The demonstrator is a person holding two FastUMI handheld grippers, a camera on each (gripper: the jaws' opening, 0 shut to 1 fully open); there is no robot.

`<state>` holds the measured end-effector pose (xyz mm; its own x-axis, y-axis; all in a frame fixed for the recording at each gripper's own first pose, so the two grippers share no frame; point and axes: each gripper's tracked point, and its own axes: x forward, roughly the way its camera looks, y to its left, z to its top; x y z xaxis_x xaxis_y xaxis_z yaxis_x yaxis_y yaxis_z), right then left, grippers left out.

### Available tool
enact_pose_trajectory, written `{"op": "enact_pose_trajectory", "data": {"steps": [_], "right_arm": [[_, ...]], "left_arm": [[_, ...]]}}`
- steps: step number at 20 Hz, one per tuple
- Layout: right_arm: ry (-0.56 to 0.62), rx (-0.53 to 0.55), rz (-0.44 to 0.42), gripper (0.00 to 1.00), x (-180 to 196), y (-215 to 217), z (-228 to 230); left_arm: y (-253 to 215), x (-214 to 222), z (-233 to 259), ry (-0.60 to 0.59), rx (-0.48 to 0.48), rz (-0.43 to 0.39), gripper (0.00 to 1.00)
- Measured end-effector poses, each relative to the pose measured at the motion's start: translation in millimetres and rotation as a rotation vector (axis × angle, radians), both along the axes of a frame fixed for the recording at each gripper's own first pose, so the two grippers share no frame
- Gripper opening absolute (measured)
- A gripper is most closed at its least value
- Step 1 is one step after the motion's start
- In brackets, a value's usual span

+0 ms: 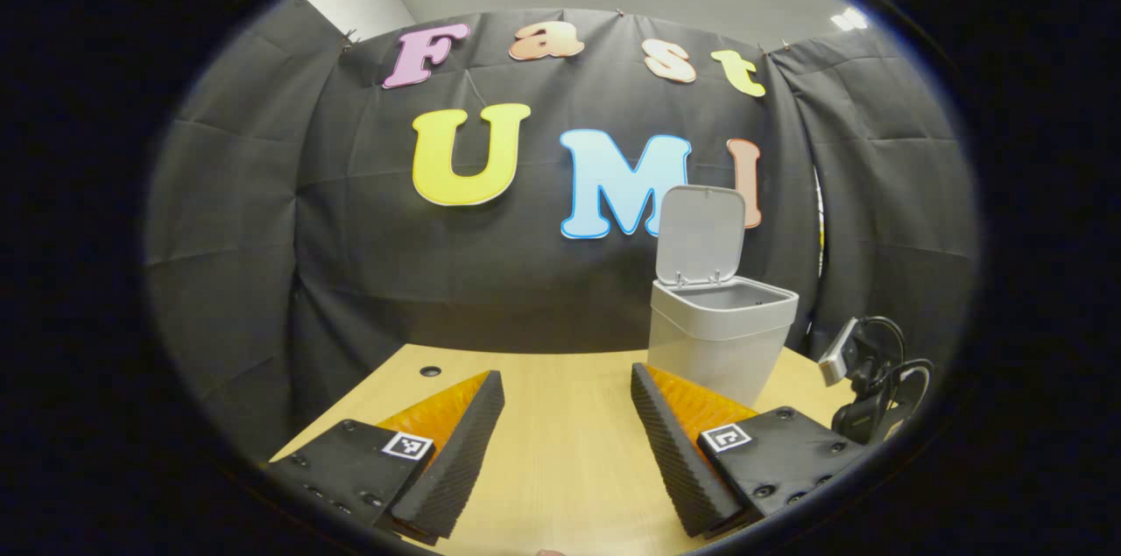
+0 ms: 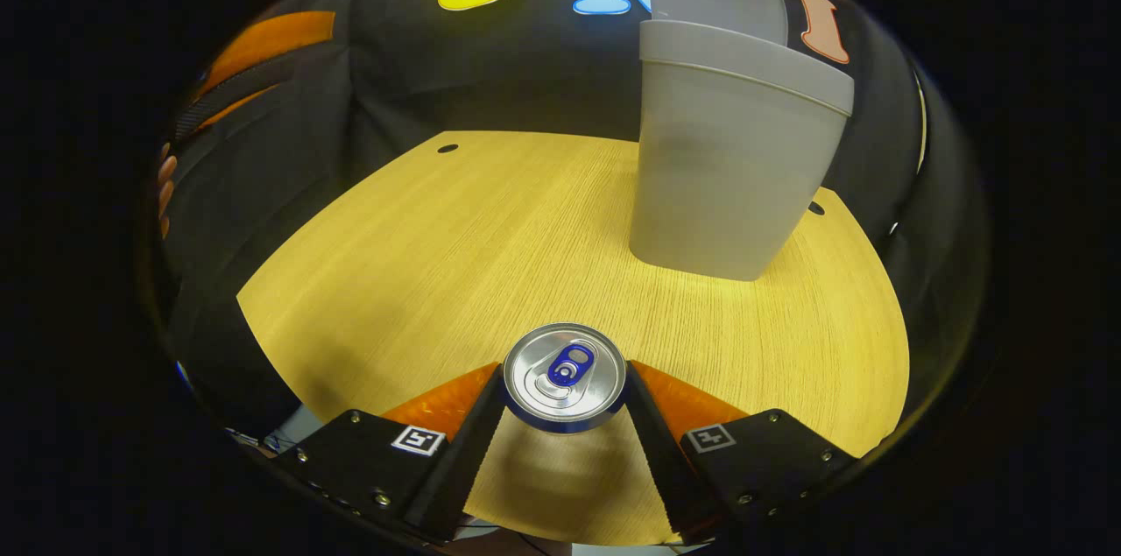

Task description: Press the lid of the desktop garbage bin to open it, pick up the crumpled paper on the desktop and throw it into the bin, then pick up the pop can on the desktop and drop it into the bin, and finally close the garbage bin lid.

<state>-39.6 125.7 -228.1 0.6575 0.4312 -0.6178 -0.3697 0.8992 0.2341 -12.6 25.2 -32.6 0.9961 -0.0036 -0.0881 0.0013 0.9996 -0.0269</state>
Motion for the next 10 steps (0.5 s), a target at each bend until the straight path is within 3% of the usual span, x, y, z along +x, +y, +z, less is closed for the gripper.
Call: {"op": "enact_pose_trajectory", "data": {"steps": [10], "right_arm": [[-0.162, 0.096, -0.119, 0.84, 31, -48, 86]], "left_arm": [[-14, 1, 0, -0.004, -0.001, -0.016, 1.00]]}}
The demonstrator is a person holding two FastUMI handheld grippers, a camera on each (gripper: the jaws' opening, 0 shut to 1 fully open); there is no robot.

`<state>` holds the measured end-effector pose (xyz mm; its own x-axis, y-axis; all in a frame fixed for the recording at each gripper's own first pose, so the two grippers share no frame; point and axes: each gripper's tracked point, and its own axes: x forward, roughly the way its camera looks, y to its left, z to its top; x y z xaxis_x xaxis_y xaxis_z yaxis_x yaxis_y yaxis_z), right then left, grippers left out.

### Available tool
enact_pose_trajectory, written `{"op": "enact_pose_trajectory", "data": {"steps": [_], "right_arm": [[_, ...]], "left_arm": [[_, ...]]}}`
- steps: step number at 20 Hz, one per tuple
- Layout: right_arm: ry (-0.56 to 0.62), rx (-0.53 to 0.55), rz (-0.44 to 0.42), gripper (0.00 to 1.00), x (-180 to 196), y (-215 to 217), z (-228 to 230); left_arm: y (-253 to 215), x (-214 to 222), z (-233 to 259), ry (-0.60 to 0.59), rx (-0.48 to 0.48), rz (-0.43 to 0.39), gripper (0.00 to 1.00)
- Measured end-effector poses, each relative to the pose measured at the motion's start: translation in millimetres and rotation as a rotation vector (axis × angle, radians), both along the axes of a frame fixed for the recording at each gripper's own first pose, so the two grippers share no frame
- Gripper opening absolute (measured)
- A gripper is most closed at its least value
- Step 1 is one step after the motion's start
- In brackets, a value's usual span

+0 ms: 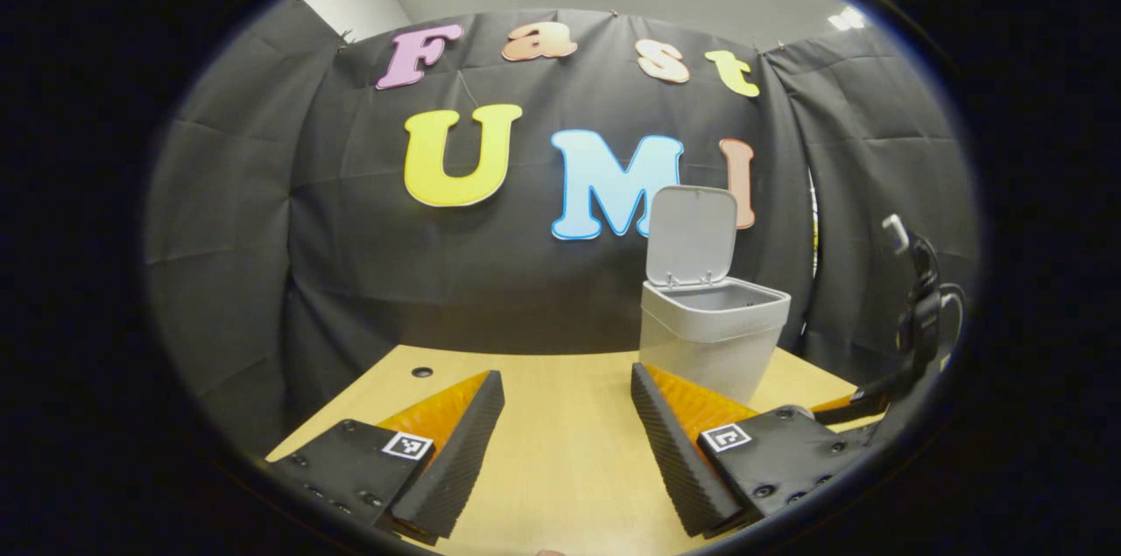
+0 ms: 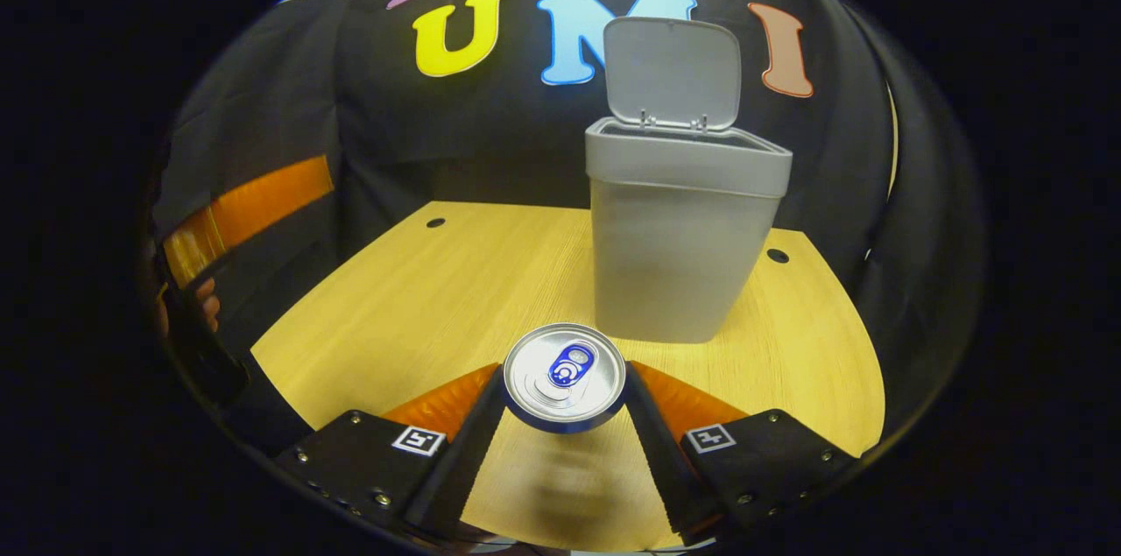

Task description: Press the lid of the desktop garbage bin to open it, pick up the crumpled paper on the desktop and throw it into the bin, then pick up the pop can on the desktop and drop it into the bin, and finally close the garbage bin lid.

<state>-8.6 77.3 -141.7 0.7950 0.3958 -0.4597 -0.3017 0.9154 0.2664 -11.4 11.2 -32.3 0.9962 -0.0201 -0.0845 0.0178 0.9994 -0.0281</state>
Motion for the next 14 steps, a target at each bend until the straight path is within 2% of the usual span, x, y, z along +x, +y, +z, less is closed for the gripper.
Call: {"op": "enact_pose_trajectory", "data": {"steps": [1, 2, 5, 6, 7, 8, 11, 12, 13, 14], "right_arm": [[-0.019, 0.012, -0.013, 0.84, 4, -5, 10], [-0.039, 0.020, -0.025, 0.84, 7, -9, 19], [-0.107, 0.041, -0.060, 0.84, 20, -25, 49], [-0.131, 0.050, -0.071, 0.84, 24, -29, 59], [-0.156, 0.059, -0.082, 0.81, 29, -33, 70], [-0.180, 0.069, -0.091, 0.84, 33, -36, 80], [-0.232, 0.081, -0.117, 0.84, 48, -46, 102], [-0.246, 0.083, -0.123, 0.84, 52, -48, 108], [-0.259, 0.087, -0.129, 0.84, 57, -49, 113], [-0.270, 0.090, -0.132, 0.84, 60, -50, 117]], "left_arm": [[-1, 0, 1, -0.001, 0.001, 0.000, 1.00], [-1, 1, 1, -0.002, 0.003, 0.000, 0.95], [-1, 2, 2, -0.005, 0.006, 0.002, 0.95], [-1, 2, 2, -0.006, 0.007, 0.003, 1.00], [-1, 3, 2, -0.006, 0.006, 0.005, 0.95], [-1, 3, 2, -0.007, 0.003, 0.005, 0.95], [-2, 5, 4, -0.012, -0.002, 0.008, 0.95], [-3, 6, 3, -0.013, 0.000, 0.010, 1.00], [-3, 7, 3, -0.015, -0.001, 0.011, 1.00], [-4, 8, 4, -0.018, -0.004, 0.010, 0.95]]}}
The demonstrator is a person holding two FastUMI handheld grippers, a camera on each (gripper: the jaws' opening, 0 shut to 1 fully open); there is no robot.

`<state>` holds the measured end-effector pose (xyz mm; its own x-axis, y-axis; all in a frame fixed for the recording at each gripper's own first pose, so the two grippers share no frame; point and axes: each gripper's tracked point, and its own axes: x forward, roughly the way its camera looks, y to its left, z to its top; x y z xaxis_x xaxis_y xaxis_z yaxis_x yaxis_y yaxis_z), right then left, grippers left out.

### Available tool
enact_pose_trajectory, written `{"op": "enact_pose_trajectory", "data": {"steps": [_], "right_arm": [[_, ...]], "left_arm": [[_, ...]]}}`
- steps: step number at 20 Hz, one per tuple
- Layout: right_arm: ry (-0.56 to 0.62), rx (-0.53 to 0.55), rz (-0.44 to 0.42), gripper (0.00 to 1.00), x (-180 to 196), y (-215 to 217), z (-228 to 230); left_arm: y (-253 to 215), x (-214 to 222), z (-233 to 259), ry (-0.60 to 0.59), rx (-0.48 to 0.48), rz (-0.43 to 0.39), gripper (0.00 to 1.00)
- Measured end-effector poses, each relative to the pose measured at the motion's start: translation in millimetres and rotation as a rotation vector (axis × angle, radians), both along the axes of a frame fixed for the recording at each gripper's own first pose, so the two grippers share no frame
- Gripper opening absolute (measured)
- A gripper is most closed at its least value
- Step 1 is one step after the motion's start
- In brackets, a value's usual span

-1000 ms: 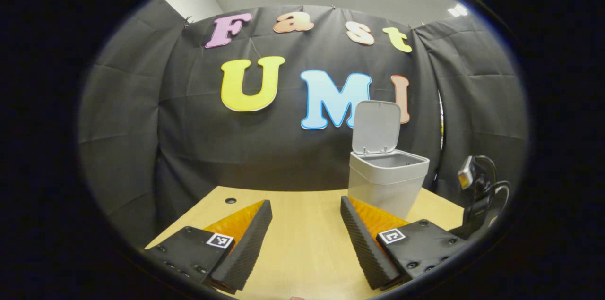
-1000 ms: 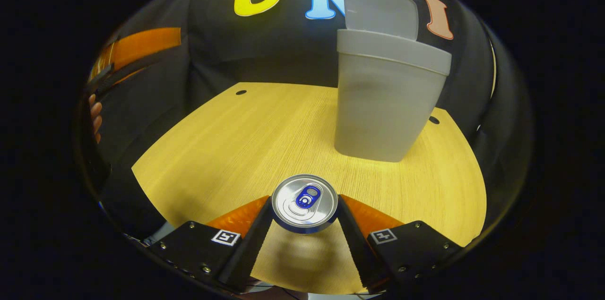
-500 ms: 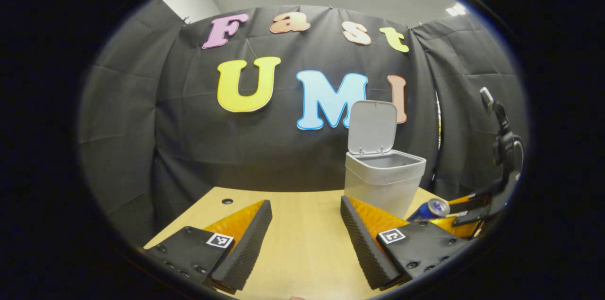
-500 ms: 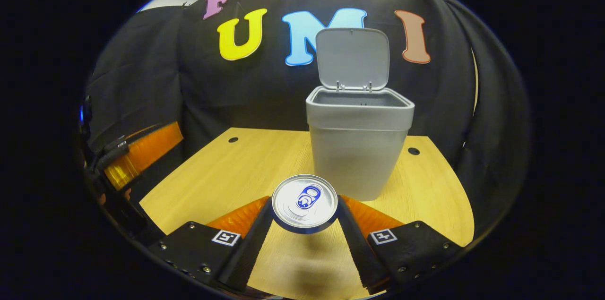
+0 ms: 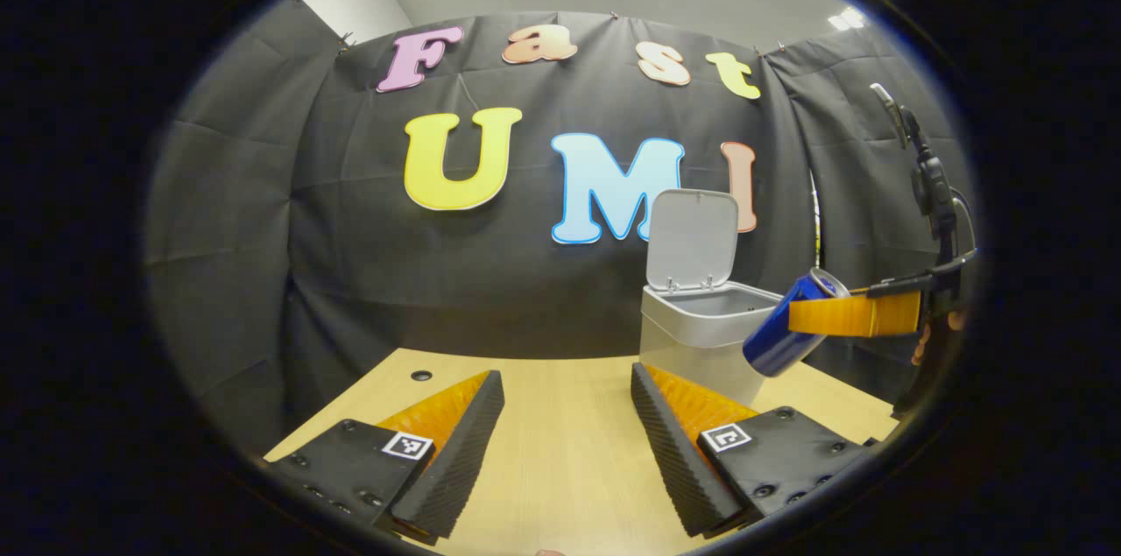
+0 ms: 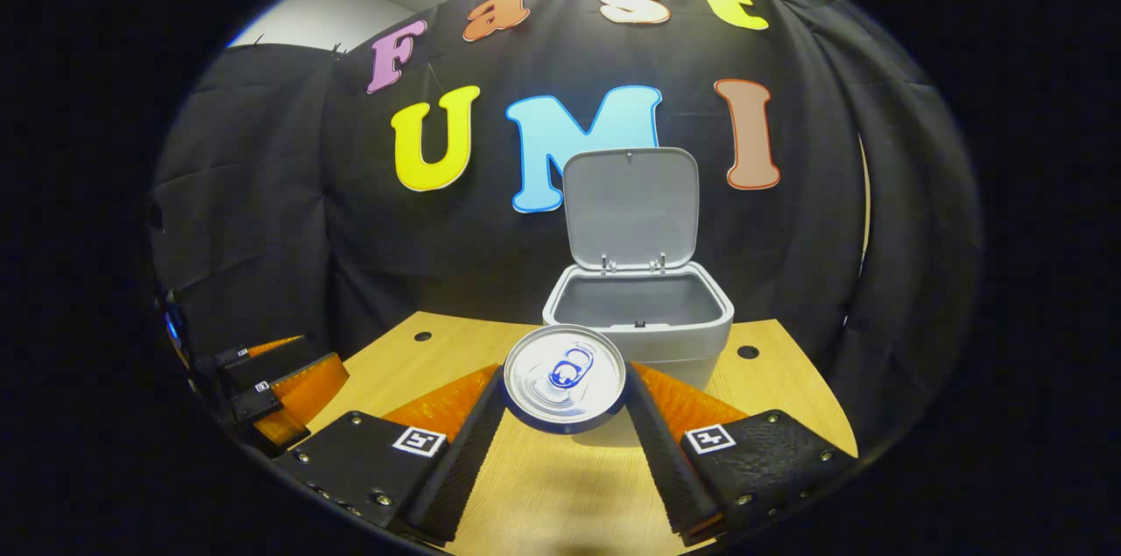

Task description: Press the lid of the desktop garbage bin to open it, pick up the crumpled paper on the desktop and throw it into the bin, then pick up the pop can on the desktop and drop it into the bin, and finally close the garbage bin lid.

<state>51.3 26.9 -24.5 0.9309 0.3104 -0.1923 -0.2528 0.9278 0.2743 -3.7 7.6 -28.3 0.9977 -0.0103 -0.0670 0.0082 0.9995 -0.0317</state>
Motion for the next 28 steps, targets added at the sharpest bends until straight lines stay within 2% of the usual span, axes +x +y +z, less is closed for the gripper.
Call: {"op": "enact_pose_trajectory", "data": {"steps": [7, 8, 9, 14, 15, 18, 20, 21, 22, 23, 24, 25, 28], "right_arm": [[-0.078, -0.024, -0.034, 0.84, 31, -6, 29], [-0.094, -0.026, -0.042, 0.84, 37, -7, 34], [-0.110, -0.026, -0.049, 0.84, 43, -9, 41], [-0.156, -0.064, -0.083, 0.84, 74, -12, 53], [-0.154, -0.070, -0.083, 0.84, 82, -10, 52], [-0.119, -0.088, -0.073, 0.84, 100, -2, 38], [-0.079, -0.106, -0.060, 0.84, 109, 4, 24], [-0.066, -0.111, -0.055, 0.84, 111, 7, 21], [-0.060, -0.114, -0.057, 0.84, 112, 9, 20], [-0.057, -0.119, -0.059, 0.84, 115, 10, 18], [-0.058, -0.124, -0.063, 0.84, 116, 11, 18], [-0.056, -0.129, -0.069, 0.85, 118, 10, 18], [-0.056, -0.124, -0.079, 0.86, 118, 9, 19]], "left_arm": [[-4, 13, 0, -0.009, -0.009, -0.009, 0.95], [-4, 15, -1, -0.009, -0.012, -0.011, 1.00], [-3, 18, -1, -0.010, -0.014, -0.011, 0.95], [4, 27, -2, -0.009, -0.014, 0.005, 0.95], [5, 28, -2, -0.010, -0.013, 0.009, 1.00], [10, 29, -4, -0.006, -0.013, 0.021, 0.95], [13, 28, -5, -0.002, -0.016, 0.028, 0.95], [15, 27, -5, -0.001, -0.015, 0.033, 1.00], [17, 27, -6, -0.001, -0.011, 0.040, 0.95], [17, 26, -5, -0.001, -0.008, 0.045, 1.00], [19, 25, -5, -0.002, -0.008, 0.048, 0.95], [18, 25, -4, -0.002, -0.008, 0.049, 1.00], [20, 23, -4, -0.001, -0.006, 0.055, 0.91]]}}
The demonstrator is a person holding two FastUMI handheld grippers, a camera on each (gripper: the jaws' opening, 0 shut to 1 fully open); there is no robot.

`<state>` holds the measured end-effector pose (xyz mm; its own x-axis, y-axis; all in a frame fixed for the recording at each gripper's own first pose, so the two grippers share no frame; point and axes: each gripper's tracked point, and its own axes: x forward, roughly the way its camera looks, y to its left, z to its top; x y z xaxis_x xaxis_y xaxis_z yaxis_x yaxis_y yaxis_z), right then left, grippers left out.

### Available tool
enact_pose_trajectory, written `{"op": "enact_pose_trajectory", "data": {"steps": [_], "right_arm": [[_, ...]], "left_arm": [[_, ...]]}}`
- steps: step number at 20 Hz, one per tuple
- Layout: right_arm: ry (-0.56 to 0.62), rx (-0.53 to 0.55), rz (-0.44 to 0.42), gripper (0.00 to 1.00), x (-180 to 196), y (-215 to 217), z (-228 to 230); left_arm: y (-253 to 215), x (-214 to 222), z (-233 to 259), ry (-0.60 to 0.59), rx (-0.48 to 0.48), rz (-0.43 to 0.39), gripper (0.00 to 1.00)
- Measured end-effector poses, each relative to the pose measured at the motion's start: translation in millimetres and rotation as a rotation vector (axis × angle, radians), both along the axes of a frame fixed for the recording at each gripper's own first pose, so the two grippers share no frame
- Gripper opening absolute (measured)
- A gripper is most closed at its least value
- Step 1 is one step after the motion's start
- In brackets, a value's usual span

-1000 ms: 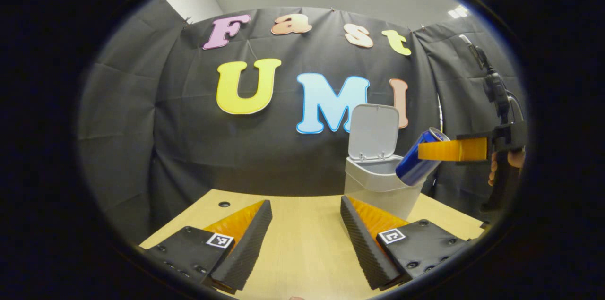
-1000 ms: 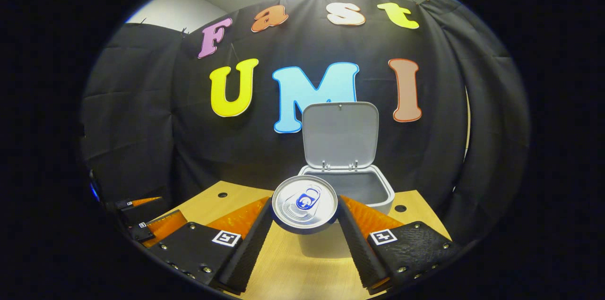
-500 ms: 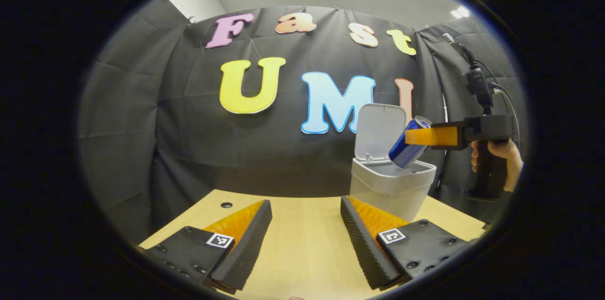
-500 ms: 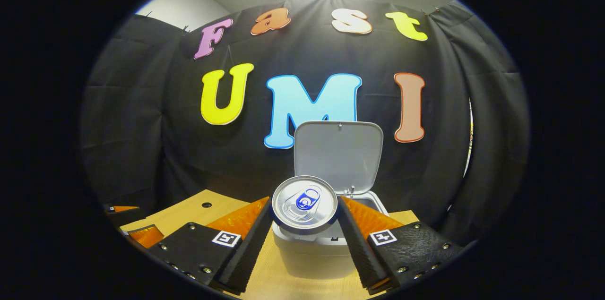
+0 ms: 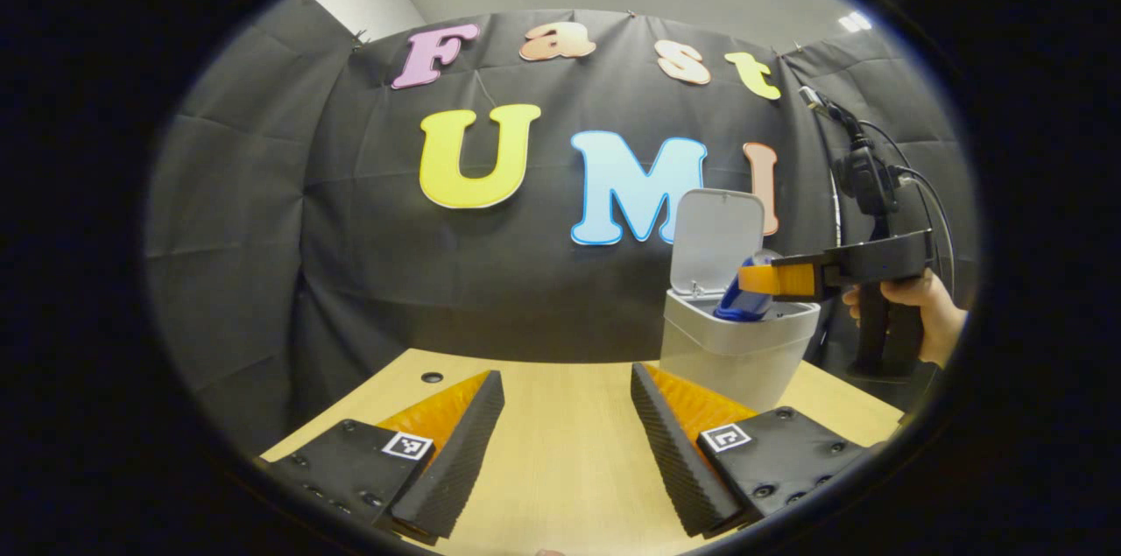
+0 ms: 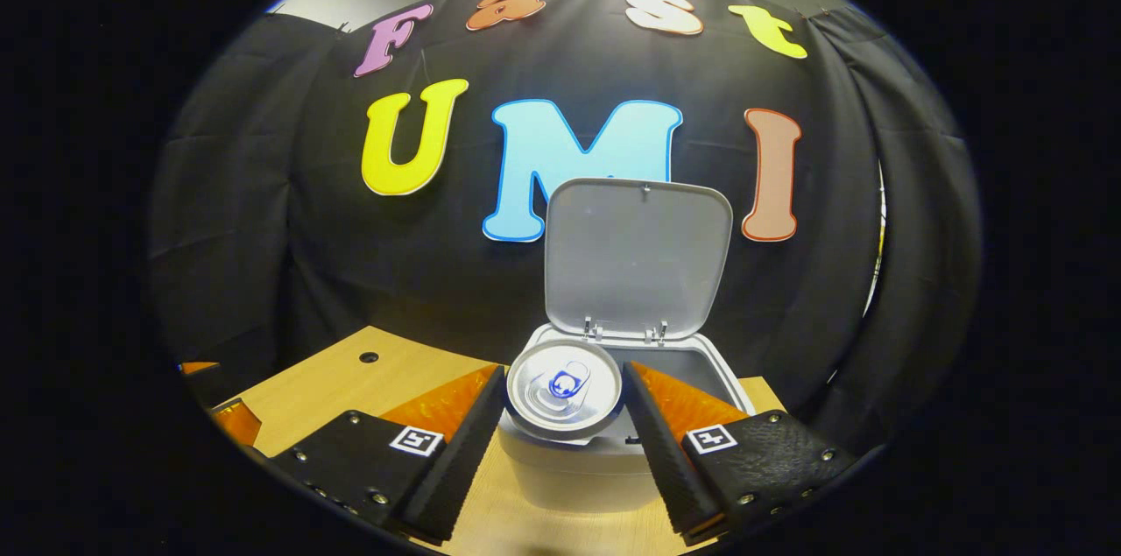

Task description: Press the lid of the desktop garbage bin to open it, pick up the crumpled paper on the desktop and throw it into the bin, then pick up the pop can on the desktop and drop it into the bin, and finally close the garbage bin lid.

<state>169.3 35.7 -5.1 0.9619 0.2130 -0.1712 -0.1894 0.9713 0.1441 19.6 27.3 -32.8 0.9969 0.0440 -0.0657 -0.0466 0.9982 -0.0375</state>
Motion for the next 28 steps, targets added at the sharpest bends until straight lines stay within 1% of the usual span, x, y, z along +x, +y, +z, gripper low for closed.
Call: {"op": "enact_pose_trajectory", "data": {"steps": [2, 5, 9, 11, 12, 18, 19, 20, 21, 23, 24, 27, 28], "right_arm": [[-0.003, 0.011, -0.010, 0.89, 1, -5, 1], [0.002, 0.025, -0.011, 0.89, -5, -8, 1], [-0.017, 0.008, -0.024, 0.89, -19, -16, 5], [-0.030, 0.009, -0.030, 0.89, -27, -20, 10], [-0.037, 0.010, -0.033, 0.89, -32, -22, 12], [-0.086, -0.008, -0.054, 0.89, -57, -36, 23], [-0.090, -0.012, -0.056, 0.89, -59, -39, 26], [-0.097, -0.016, -0.060, 0.86, -61, -41, 26], [-0.103, -0.017, -0.065, 0.89, -62, -45, 28], [-0.120, -0.012, -0.072, 0.89, -64, -50, 36], [-0.129, -0.011, -0.080, 0.89, -64, -55, 40], [-0.151, -0.006, -0.103, 0.88, -51, -69, 57], [-0.151, -0.005, -0.107, 0.88, -44, -72, 62]], "left_arm": [[-2, 0, 0, 0.001, 0.000, -0.004, 1.00], [-5, -2, 3, -0.002, 0.003, -0.010, 1.00], [-13, -4, 6, -0.008, 0.012, -0.022, 1.00], [-17, -7, 9, -0.010, 0.014, -0.030, 0.90], [-20, -8, 10, -0.011, 0.016, -0.034, 1.00], [-37, -18, 16, -0.019, 0.016, -0.049, 1.00], [-41, -19, 16, -0.018, 0.016, -0.051, 0.95], [-43, -20, 17, -0.018, 0.016, -0.052, 0.91], [-45, -21, 19, -0.021, 0.017, -0.051, 1.00], [-50, -25, 21, -0.026, 0.015, -0.049, 0.90], [-52, -25, 22, -0.027, 0.013, -0.046, 1.00], [-58, -31, 24, -0.030, 0.001, -0.032, 1.00], [-60, -33, 25, -0.036, 0.002, -0.024, 0.91]]}}
